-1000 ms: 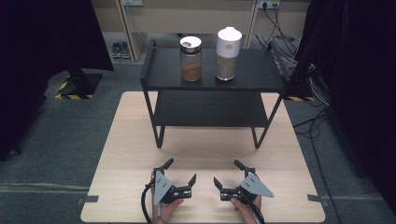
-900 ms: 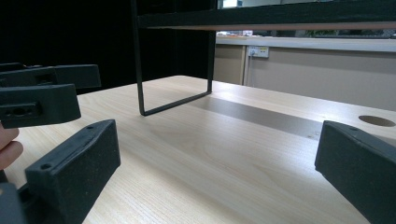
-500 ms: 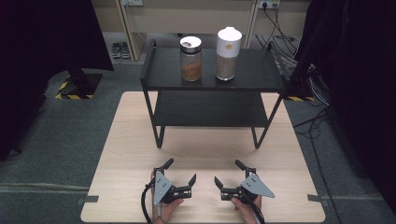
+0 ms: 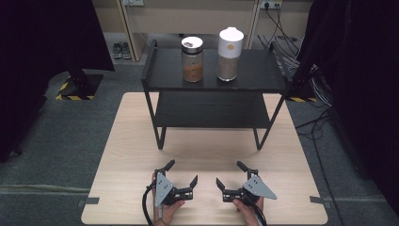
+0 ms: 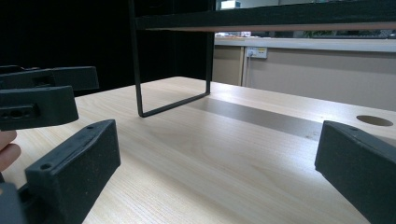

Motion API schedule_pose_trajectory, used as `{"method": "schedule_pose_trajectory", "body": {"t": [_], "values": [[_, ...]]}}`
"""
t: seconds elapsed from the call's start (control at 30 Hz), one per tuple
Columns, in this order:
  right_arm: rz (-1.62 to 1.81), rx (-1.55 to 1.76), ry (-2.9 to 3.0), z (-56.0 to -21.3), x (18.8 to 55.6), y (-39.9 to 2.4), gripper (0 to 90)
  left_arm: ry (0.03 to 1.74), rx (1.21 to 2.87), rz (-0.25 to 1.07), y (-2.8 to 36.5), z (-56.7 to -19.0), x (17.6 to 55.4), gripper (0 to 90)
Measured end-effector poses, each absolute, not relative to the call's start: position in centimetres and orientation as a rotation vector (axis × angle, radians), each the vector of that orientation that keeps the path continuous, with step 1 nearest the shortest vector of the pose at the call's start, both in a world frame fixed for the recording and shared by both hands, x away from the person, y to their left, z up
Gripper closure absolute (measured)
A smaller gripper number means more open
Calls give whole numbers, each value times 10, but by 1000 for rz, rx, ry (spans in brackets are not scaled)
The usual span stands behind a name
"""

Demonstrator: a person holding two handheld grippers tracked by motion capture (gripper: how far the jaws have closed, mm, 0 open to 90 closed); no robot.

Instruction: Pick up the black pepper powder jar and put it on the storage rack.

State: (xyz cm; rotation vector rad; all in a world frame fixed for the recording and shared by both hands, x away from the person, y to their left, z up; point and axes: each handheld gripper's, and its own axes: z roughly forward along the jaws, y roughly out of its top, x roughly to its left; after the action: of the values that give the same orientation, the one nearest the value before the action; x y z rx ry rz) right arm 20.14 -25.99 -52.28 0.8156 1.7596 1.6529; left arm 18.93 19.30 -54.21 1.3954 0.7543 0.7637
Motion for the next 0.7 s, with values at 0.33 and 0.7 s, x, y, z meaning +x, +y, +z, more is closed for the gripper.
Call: {"method": "schedule_pose_trajectory", "body": {"t": [0.33, 0.7], "values": [[1655, 820, 1757, -523, 201, -260, 5, 754, 1395, 764, 193, -542, 189, 2], [1656, 823, 1753, -523, 201, -260, 5, 753, 1395, 763, 193, -542, 189, 2]]}}
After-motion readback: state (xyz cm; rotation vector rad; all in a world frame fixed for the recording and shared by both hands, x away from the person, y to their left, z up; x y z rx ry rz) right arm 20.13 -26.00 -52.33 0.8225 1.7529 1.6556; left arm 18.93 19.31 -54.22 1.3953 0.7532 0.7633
